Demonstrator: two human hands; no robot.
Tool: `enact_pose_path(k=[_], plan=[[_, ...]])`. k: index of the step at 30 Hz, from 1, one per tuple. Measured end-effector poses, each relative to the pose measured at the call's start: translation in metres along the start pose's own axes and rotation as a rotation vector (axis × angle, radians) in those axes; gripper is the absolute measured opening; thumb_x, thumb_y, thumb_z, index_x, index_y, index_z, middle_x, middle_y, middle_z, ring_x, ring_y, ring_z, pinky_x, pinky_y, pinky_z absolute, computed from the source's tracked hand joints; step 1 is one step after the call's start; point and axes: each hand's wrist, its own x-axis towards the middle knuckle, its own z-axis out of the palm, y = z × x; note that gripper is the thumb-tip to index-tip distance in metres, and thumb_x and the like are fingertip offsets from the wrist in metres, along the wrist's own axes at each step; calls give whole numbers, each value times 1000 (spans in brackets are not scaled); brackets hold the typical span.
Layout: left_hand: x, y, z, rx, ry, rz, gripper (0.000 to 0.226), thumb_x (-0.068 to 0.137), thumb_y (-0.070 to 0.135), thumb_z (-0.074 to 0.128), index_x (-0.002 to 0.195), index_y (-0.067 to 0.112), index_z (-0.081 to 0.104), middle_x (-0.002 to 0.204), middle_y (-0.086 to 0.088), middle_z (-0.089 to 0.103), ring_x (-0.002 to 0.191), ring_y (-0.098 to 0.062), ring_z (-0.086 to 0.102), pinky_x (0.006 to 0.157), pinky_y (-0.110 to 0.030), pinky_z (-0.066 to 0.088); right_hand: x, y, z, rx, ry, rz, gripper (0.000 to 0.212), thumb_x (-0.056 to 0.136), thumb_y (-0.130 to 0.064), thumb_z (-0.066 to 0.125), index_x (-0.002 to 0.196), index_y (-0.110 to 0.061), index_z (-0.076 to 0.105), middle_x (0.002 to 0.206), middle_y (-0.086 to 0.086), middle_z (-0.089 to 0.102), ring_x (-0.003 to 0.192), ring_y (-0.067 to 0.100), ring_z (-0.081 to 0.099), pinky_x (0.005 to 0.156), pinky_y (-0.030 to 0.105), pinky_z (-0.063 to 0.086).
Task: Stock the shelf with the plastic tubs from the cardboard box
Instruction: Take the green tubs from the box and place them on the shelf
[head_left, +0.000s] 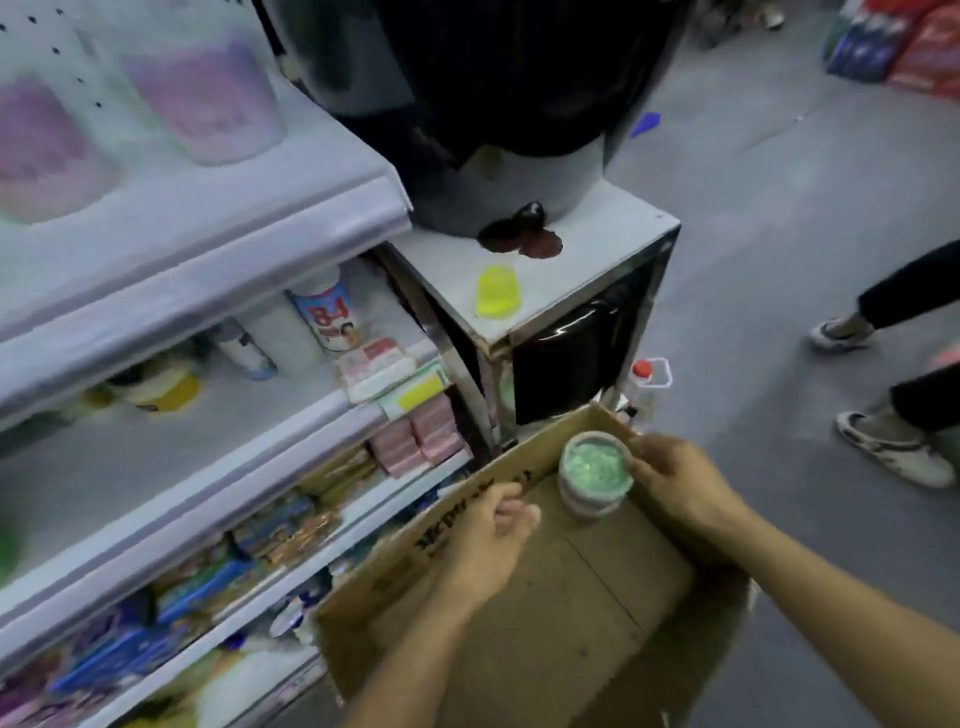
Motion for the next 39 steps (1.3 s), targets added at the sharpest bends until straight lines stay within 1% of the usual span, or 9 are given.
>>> enact_pose_path(k=[6, 10, 14, 17, 22, 27, 30, 33, 39], plan=[[121, -44, 80, -131, -54, -253, 28, 89, 48, 55, 100, 24, 64, 107, -8, 68, 103, -28, 63, 94, -45, 50, 44, 100, 70, 194, -58, 388, 32, 97, -24, 50, 122, -5, 58, 105, 9, 63, 92, 23, 60, 78, 36, 50], [169, -50, 112, -137, -3, -290, 40, 89, 58, 49, 69, 23, 53, 84, -3, 64, 92, -30, 64, 89, -45, 52, 71, 138, 112, 432, -29, 640, 39, 97, -17, 47, 132, 1, 46, 90, 17, 60, 75, 29, 60, 61, 39, 52], [199, -61, 126, -117, -39, -249, 39, 80, 56, 60, 70, 18, 58, 90, -9, 69, 88, -31, 67, 85, -47, 55, 95, 155, 144, 667, 0, 785, 41, 92, -15, 53, 131, -6, 46, 109, 20, 62, 95, 34, 63, 73, 44, 57], [206, -61, 128, -232, -66, -293, 30, 85, 39, 66, 77, 12, 56, 100, -12, 66, 94, -31, 66, 82, -42, 57, 107, 151, 154, 819, 6, 802, 37, 87, -1, 55, 124, -7, 53, 89, 15, 64, 73, 26, 62, 50, 32, 51], [203, -62, 116, -427, -120, -381, 16, 92, 31, 61, 90, 16, 54, 95, 1, 58, 101, -26, 60, 92, -40, 52, 122, 149, 170, 817, 124, 862, 45, 82, 5, 58, 126, 3, 50, 66, 12, 56, 45, 15, 49, 37, 20, 41], [176, -67, 82, -435, -79, -386, 36, 92, 34, 60, 119, 11, 59, 109, -5, 64, 103, -26, 64, 92, -41, 53, 113, 142, 161, 693, 161, 844, 53, 82, -14, 63, 129, 0, 43, 115, 23, 60, 89, 28, 58, 65, 34, 52], [148, -71, 54, -414, -36, -389, 39, 92, 38, 58, 120, 10, 59, 109, -10, 68, 95, -24, 68, 86, -38, 56, 96, 128, 142, 564, 133, 781, 47, 87, -25, 61, 124, 2, 49, 113, 26, 63, 77, 27, 54, 48, 30, 40], [113, -66, 28, -428, 18, -380, 40, 93, 39, 55, 117, 7, 60, 108, -13, 69, 93, -25, 69, 85, -39, 56, 75, 98, 119, 478, 93, 697, 42, 87, -29, 61, 113, 4, 55, 100, 27, 66, 62, 25, 52, 48, 32, 39], [22, -47, -34, -478, 136, -342, 36, 90, 40, 59, 104, 7, 63, 99, -15, 71, 88, -26, 71, 80, -39, 58, 25, 16, 67, 313, -53, 466, 40, 90, -35, 61, 112, -1, 56, 102, 18, 64, 68, 21, 54, 49, 29, 40]])
